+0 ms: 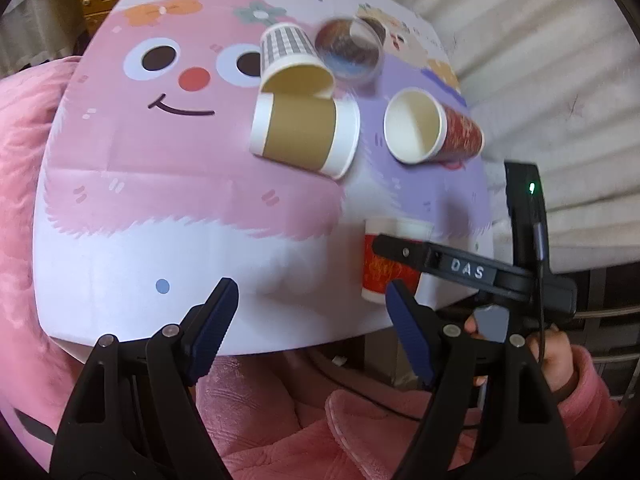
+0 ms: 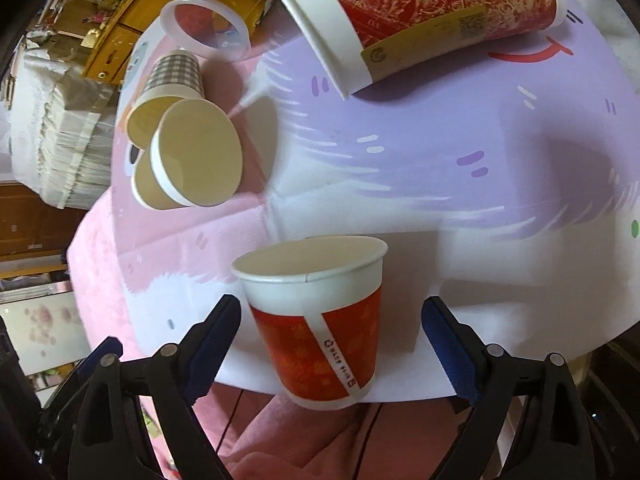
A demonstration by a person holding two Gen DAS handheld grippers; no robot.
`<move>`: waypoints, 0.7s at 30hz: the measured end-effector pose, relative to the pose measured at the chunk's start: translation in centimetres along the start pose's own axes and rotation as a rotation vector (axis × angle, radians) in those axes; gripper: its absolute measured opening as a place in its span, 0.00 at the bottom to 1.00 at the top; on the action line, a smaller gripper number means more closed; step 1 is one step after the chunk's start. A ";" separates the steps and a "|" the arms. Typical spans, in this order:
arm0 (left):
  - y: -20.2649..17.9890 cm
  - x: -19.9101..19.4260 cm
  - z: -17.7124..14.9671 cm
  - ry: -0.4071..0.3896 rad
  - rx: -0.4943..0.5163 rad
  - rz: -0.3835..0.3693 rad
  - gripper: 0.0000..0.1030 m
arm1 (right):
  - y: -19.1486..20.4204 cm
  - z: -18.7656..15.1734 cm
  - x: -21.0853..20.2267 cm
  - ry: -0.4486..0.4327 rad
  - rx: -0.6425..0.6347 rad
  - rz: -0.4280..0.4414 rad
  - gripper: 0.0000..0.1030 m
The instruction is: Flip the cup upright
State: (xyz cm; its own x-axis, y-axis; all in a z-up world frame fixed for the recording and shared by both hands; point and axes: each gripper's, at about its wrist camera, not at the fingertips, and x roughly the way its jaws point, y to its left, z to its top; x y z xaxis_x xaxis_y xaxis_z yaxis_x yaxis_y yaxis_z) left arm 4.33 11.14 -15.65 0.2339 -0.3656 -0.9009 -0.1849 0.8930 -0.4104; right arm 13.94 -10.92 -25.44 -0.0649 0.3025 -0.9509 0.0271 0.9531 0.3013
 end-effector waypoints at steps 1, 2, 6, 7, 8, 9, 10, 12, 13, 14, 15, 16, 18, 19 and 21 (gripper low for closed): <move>0.0 0.2 0.0 0.011 0.012 -0.001 0.72 | 0.1 -0.1 0.0 -0.004 0.002 -0.006 0.83; 0.0 0.4 0.0 0.023 0.023 0.000 0.72 | 0.2 -0.2 0.1 -0.009 0.004 -0.015 0.82; 0.0 0.9 0.3 0.058 0.067 -0.001 0.72 | 0.7 -0.9 0.0 -0.046 -0.016 -0.070 0.78; 0.1 0.9 0.4 0.064 0.073 0.001 0.72 | 1.2 -1.3 0.1 -0.058 -0.027 -0.078 0.71; 0.2 1.0 0.5 0.070 0.079 0.003 0.72 | 1.6 -1.4 0.2 -0.067 -0.038 -0.086 0.67; 0.3 1.0 0.7 0.075 0.085 0.004 0.72 | 1.9 -1.5 0.2 -0.075 -0.044 -0.098 0.65; 0.4 1.1 0.8 0.077 0.089 0.004 0.72 | 2.1 -1.7 0.1 -0.083 -0.047 -0.106 0.64; 0.5 1.1 1.1 0.080 0.093 0.002 0.72 | 2.4 -1.9 0.0 -0.097 -0.049 -0.113 0.64; 0.6 1.2 1.2 0.084 0.096 0.002 0.72 | 2.7 -2.1 -0.1 -0.106 -0.050 -0.113 0.63; 0.6 1.3 1.3 0.091 0.100 0.004 0.72 | 2.8 -2.3 -0.2 -0.117 -0.050 -0.112 0.63; 0.7 1.3 1.3 0.097 0.105 0.004 0.72 | 2.9 -2.5 -0.2 -0.123 -0.049 -0.111 0.63; 0.7 1.4 1.4 0.103 0.111 0.003 0.72 | 2.9 -2.6 -0.3 -0.129 -0.045 -0.104 0.63; 0.6 1.6 1.4 0.118 0.131 0.004 0.72 | 2.8 -3.0 -0.6 -0.146 -0.032 -0.078 0.63; 0.6 1.7 1.5 0.124 0.140 0.004 0.72 | 2.7 -3.3 -0.8 -0.162 -0.027 -0.065 0.63; 0.4 2.0 1.5 0.132 0.159 0.010 0.72 | 2.5 -3.7 -1.2 -0.200 -0.030 -0.049 0.63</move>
State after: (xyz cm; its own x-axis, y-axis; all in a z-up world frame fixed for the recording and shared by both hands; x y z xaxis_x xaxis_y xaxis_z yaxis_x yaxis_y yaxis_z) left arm 6.17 11.21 -17.38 0.1036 -0.3787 -0.9197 -0.0306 0.9230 -0.3835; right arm 10.41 -8.86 -23.26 0.1340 0.2513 -0.9586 -0.0016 0.9674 0.2534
